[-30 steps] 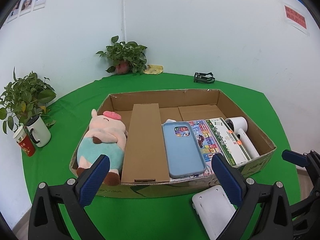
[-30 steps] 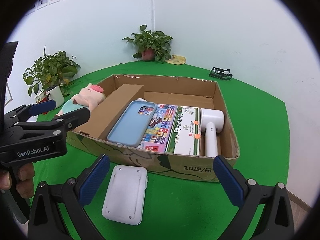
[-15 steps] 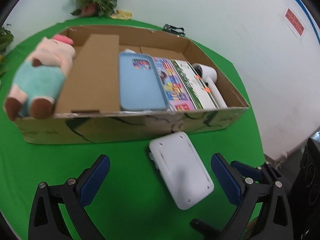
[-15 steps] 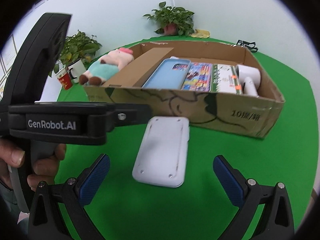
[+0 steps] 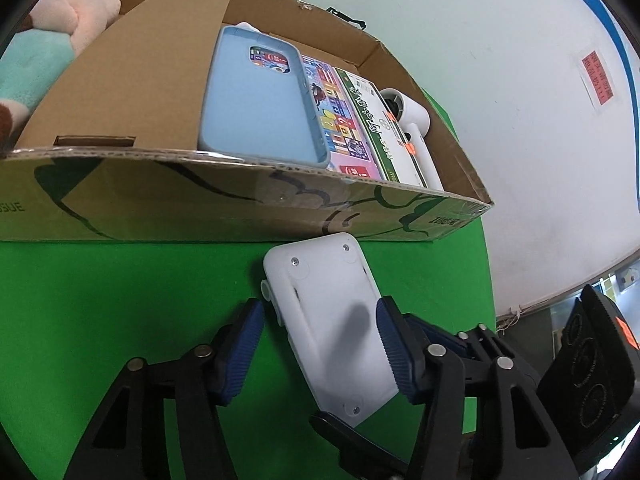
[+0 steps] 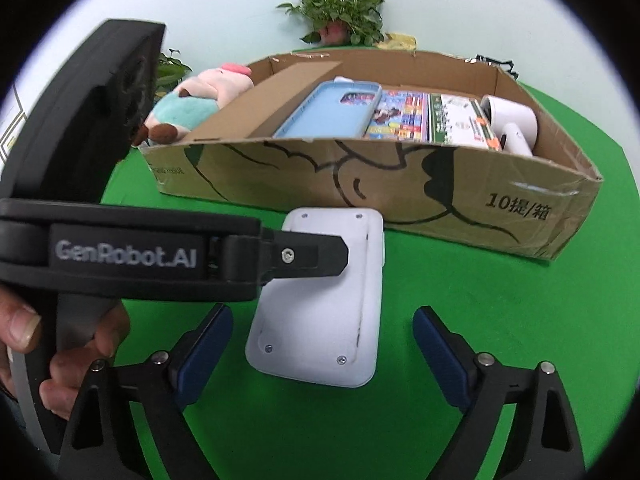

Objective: Organize objects
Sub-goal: 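Move the right gripper to the white phone case and grasp it, then lift the white phone case with the right gripper and carry it over the box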

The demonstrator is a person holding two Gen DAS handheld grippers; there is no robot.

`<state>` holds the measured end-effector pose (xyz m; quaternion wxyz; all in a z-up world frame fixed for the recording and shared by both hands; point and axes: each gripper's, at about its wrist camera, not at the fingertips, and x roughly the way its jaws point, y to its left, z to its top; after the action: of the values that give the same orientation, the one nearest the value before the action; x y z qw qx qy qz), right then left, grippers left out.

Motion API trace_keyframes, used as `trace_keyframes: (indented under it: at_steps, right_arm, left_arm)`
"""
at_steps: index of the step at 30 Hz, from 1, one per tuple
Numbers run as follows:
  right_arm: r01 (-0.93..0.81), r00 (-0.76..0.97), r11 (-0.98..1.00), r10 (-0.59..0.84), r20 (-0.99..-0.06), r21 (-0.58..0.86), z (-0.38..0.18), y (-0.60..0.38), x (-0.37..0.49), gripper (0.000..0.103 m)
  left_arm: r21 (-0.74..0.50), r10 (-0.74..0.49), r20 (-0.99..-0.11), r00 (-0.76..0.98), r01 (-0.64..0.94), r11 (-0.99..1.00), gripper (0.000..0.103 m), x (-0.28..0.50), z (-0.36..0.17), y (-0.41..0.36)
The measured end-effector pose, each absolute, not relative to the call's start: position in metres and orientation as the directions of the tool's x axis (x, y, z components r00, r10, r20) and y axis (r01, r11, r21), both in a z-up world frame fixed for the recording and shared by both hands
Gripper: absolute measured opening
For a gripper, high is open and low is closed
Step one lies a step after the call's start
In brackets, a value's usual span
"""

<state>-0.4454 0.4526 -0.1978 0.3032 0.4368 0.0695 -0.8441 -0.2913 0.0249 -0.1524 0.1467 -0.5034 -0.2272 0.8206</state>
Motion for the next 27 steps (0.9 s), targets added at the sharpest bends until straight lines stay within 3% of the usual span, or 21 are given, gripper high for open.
trace_keyframes:
  at_steps: [4, 7, 18, 27]
  right_arm:
    - [0.572, -0.428, -0.809, -0.437, -0.791, 0.137, -0.201, 0.449, -0.446, 0.077]
    - [0.574, -0.429, -0.809, -0.428, -0.795, 0.126, -0.2, 0.448, -0.444, 0.07]
    - [0.534, -0.467, -0.836, -0.414, -0.782, 0.123, -0.201, 0.45, -0.436, 0.068]
    - [0.529, -0.557, -0.844, -0.423, -0.715, 0.087, -0.175, 0.457, -0.419, 0.068]
  left_arm:
    - [-0.517, 0.469, -0.765, -0.442, -0.012, -0.856, 0.039, -0.291, -0.154, 0.026]
    - [-0.537, 0.487, -0.756, -0.436, -0.01, -0.843, 0.037, -0.29, -0.156, 0.024]
    - [-0.512, 0.474, -0.749, -0.464, -0.048, -0.857, 0.029, -0.274, -0.145, 0.032]
    - [-0.457, 0.44, -0.714, -0.545, -0.113, -0.882, 0.028, -0.257, -0.107, 0.046]
